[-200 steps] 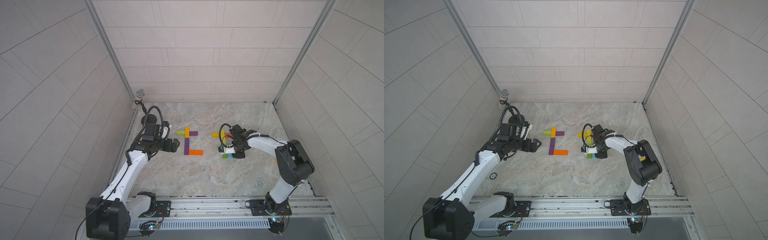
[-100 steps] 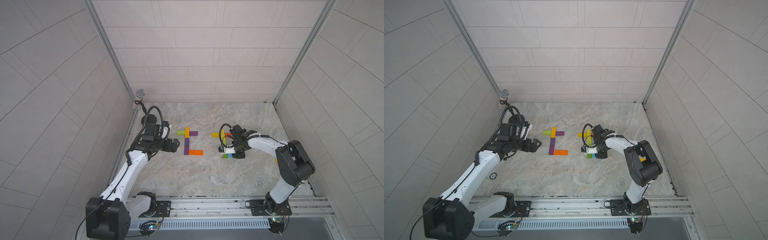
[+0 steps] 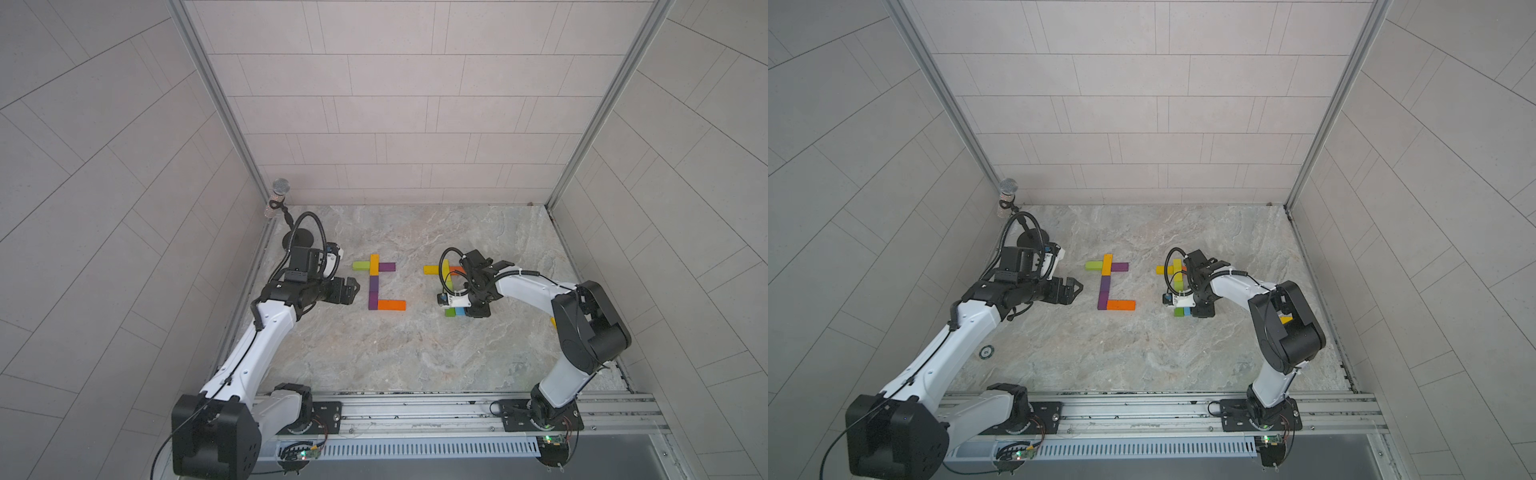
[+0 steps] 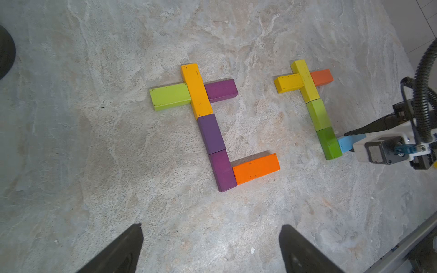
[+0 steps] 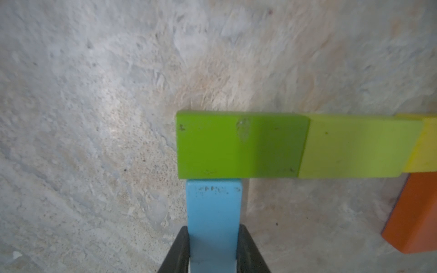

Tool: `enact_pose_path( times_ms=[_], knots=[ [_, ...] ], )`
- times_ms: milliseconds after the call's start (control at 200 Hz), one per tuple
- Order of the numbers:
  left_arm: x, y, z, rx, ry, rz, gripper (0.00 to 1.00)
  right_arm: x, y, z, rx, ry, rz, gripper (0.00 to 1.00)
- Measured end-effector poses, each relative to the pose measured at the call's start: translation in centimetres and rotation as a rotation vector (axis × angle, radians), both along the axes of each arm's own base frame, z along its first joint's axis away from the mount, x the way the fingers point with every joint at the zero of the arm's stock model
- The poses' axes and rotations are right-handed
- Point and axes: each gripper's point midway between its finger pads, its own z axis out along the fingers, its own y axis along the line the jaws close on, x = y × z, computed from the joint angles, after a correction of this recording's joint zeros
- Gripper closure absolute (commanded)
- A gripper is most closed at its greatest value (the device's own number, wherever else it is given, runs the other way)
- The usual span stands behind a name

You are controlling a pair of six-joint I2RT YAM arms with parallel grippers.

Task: Assemble the letter t with building blocks
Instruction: Assemble the building block at the center of the board.

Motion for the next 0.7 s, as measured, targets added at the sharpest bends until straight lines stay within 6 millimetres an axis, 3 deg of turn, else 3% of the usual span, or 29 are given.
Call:
enact_pose_path(
  times_ms=[450,700],
  knots=[
    [0.01,-0.01,-0.07,0.0,0.002,-0.001,0.05,-0.08,-0.03,0.02,0.006,-0.01,-0.008,0.74],
    [0.04,-0.02,-0.22,0.001,0.008,-0.001,0.05,-0.35,-0.17,0.04,0.009,-0.016,-0.02,0.68]
  ],
)
